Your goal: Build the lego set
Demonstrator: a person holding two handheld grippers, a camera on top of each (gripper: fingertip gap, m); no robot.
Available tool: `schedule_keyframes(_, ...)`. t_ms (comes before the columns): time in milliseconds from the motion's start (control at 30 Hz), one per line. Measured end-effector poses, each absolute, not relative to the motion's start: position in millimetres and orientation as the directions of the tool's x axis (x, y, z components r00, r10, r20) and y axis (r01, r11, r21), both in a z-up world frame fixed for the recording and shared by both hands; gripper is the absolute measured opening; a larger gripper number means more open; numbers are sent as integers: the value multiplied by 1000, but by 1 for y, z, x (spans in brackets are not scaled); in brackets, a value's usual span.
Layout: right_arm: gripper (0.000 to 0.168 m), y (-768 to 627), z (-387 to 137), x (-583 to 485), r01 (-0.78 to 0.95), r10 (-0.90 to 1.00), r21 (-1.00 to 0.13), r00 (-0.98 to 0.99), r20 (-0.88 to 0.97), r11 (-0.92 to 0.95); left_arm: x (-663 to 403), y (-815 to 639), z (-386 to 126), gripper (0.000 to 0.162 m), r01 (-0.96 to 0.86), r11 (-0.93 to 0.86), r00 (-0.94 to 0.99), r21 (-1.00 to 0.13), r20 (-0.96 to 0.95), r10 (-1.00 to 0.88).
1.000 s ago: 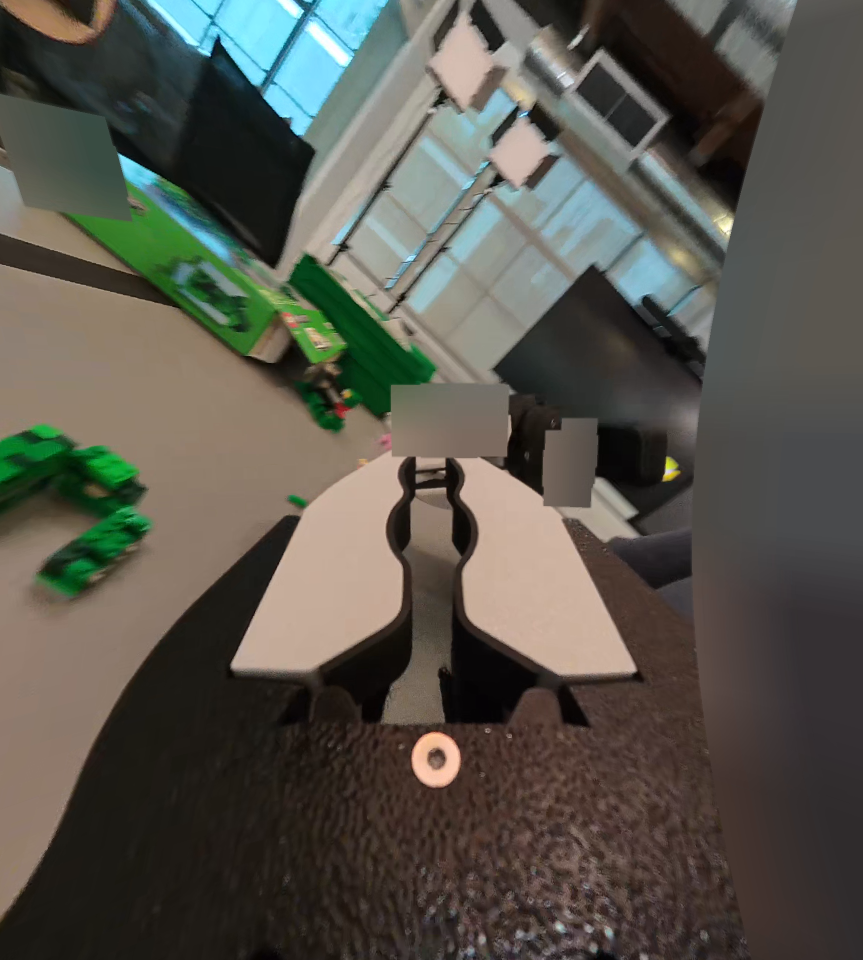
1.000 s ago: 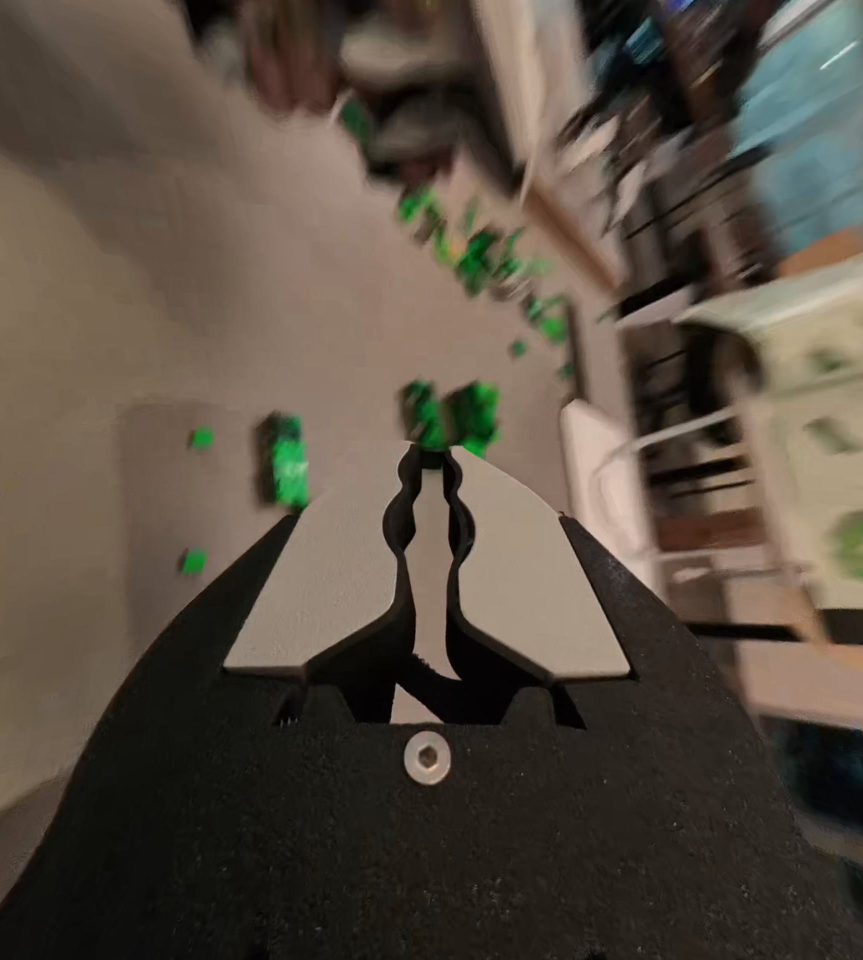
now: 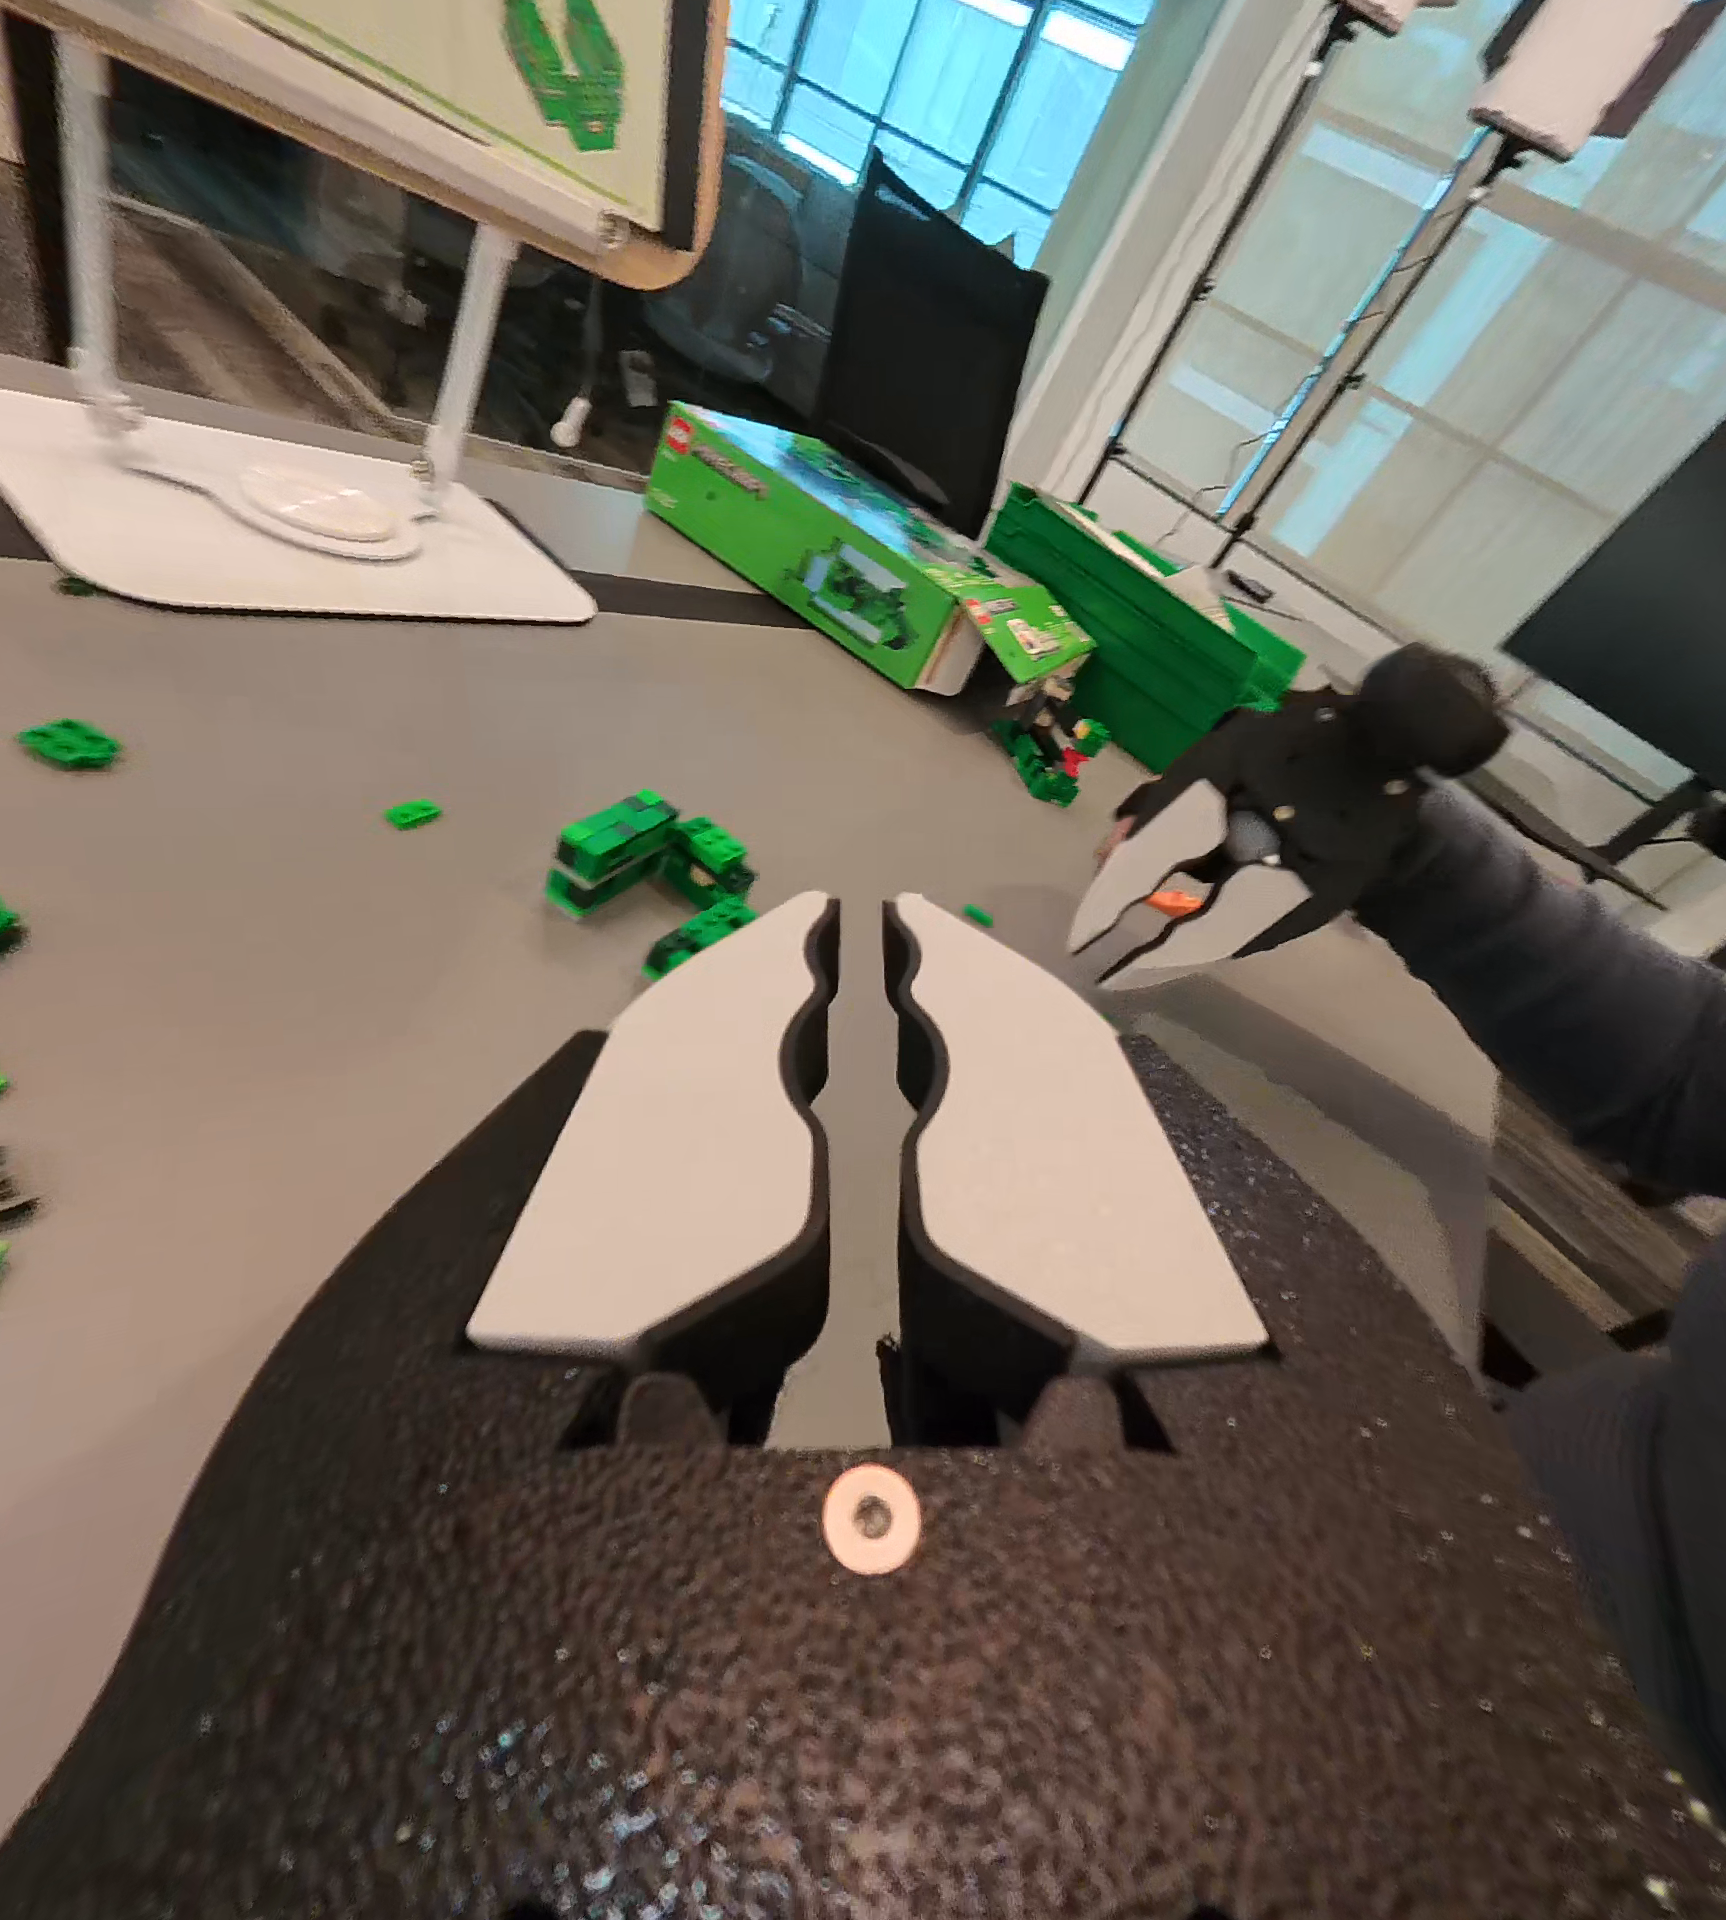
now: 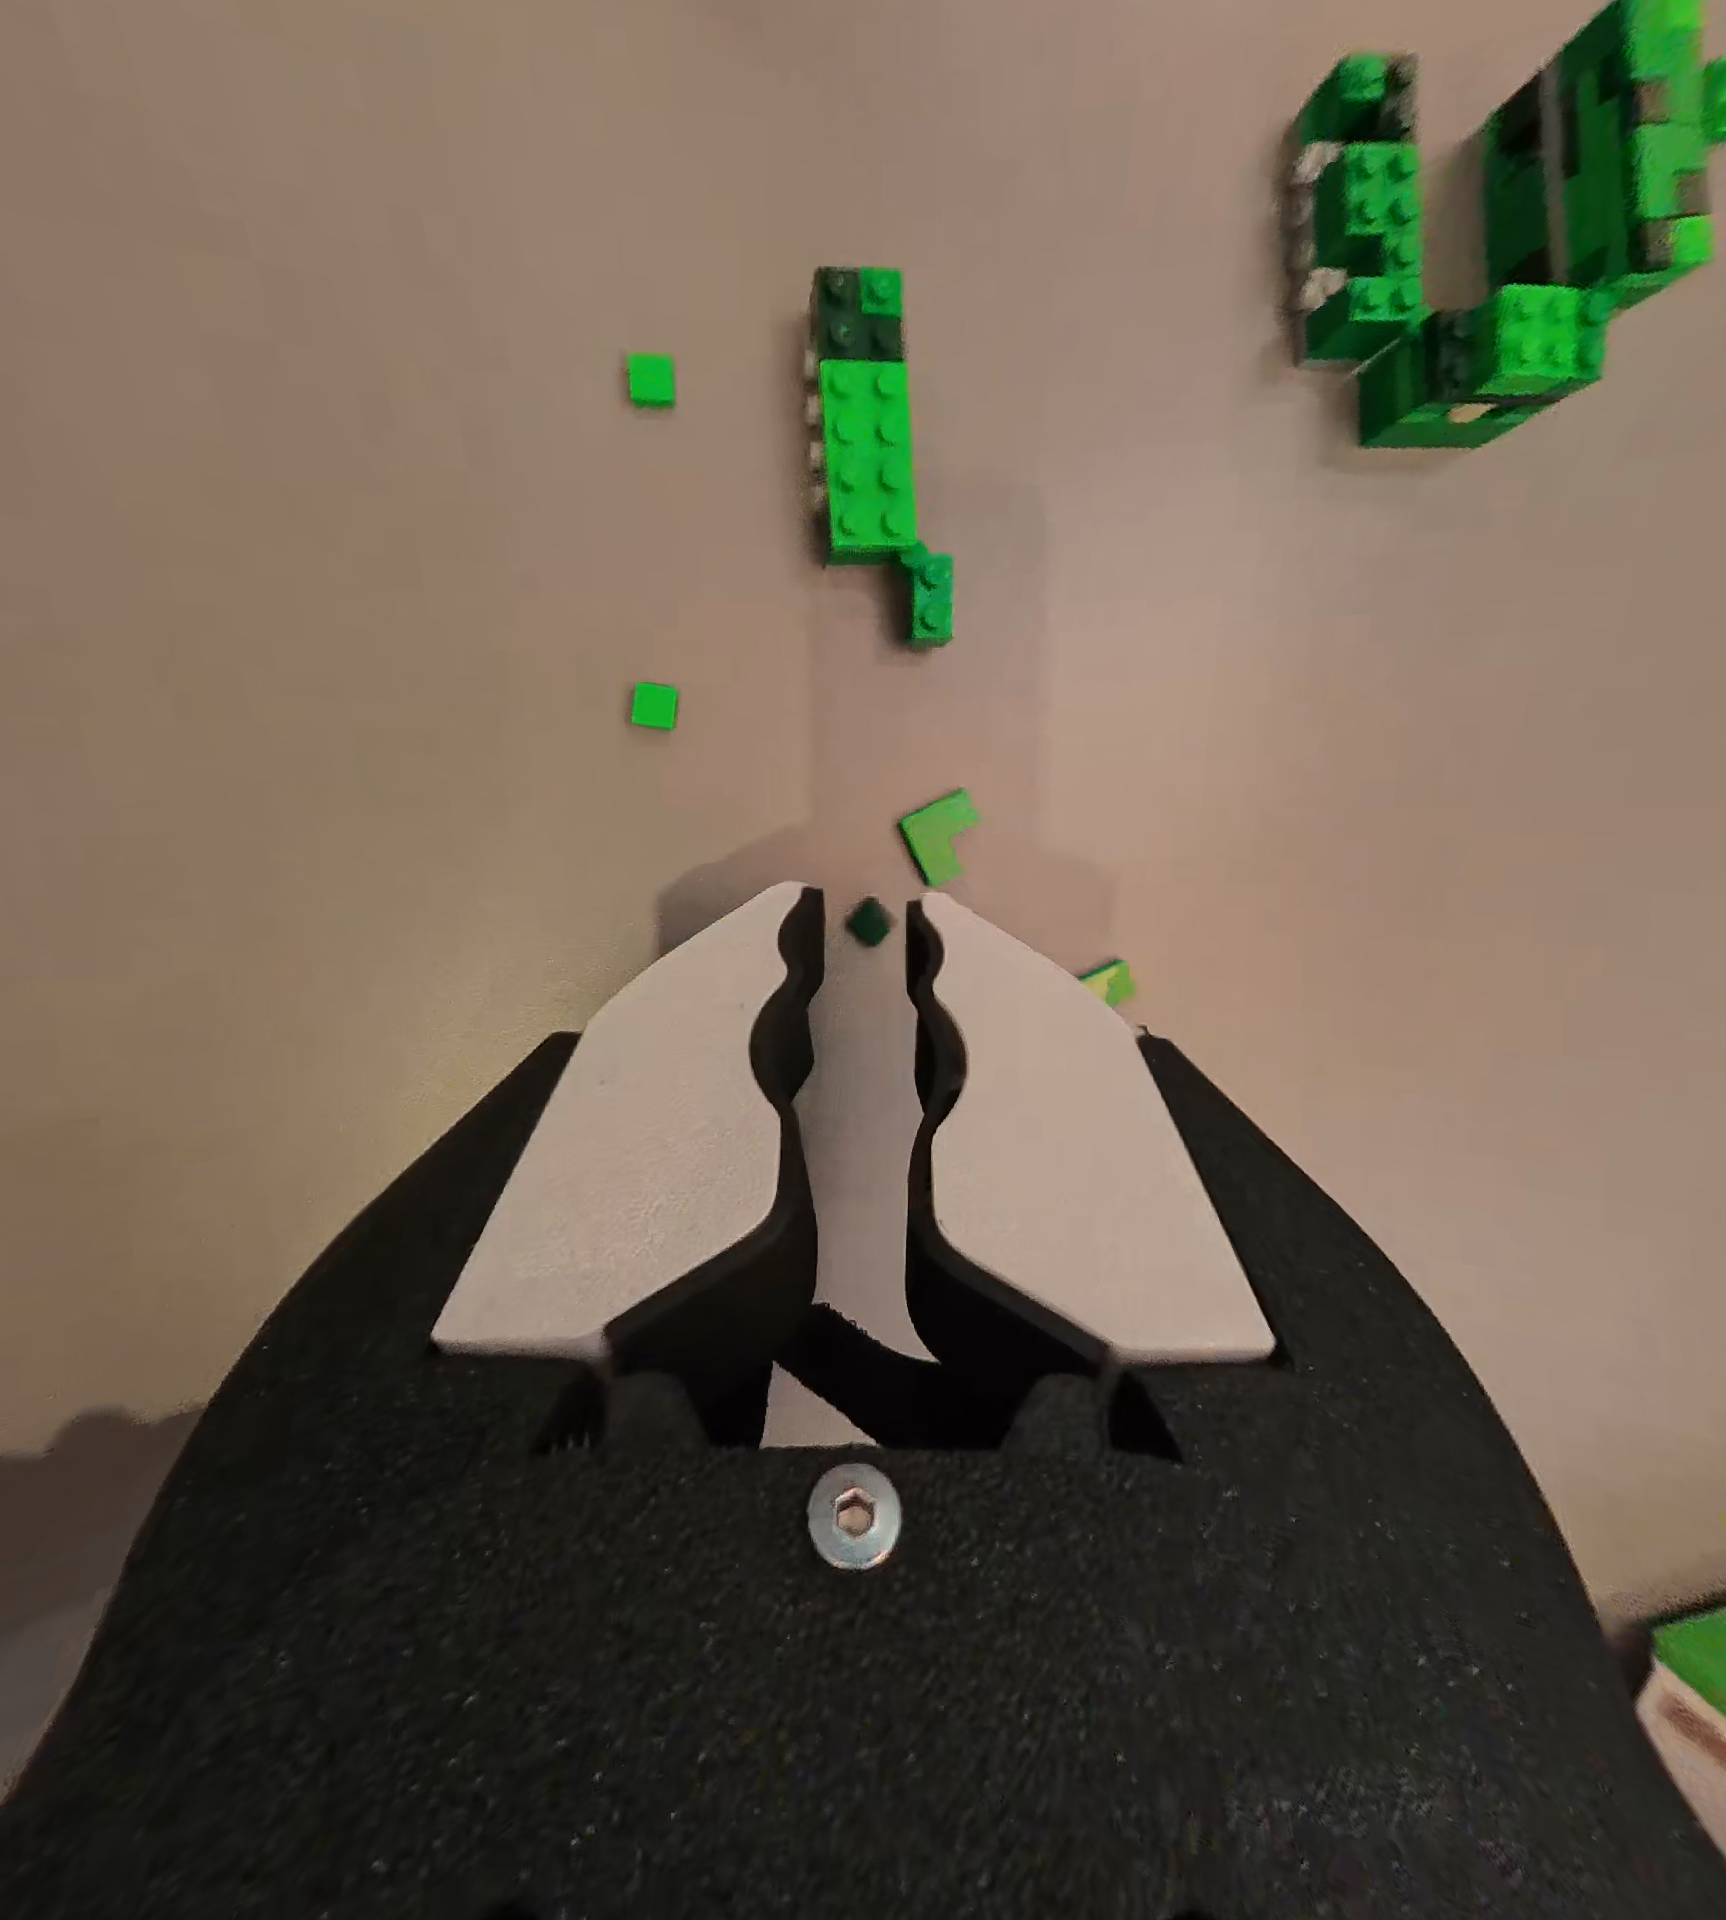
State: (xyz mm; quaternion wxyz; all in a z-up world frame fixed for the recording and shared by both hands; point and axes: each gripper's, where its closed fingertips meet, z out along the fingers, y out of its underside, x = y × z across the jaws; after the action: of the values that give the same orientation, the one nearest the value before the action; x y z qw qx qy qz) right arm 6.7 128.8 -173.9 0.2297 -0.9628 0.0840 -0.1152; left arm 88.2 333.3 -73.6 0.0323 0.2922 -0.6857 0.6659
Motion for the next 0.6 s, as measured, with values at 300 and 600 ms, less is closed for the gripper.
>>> schedule_keyframes(300,14,109,-95,77,96,-786,-908,469,404,-409,120,403,-108,9,-384,41,-672,-922,248,-698)
schedule_keyframes(600,15,94,-98,81,204,-834,-869,249,492,-451,139,443,-127,18,-379,120,-563,-918,126,-817)
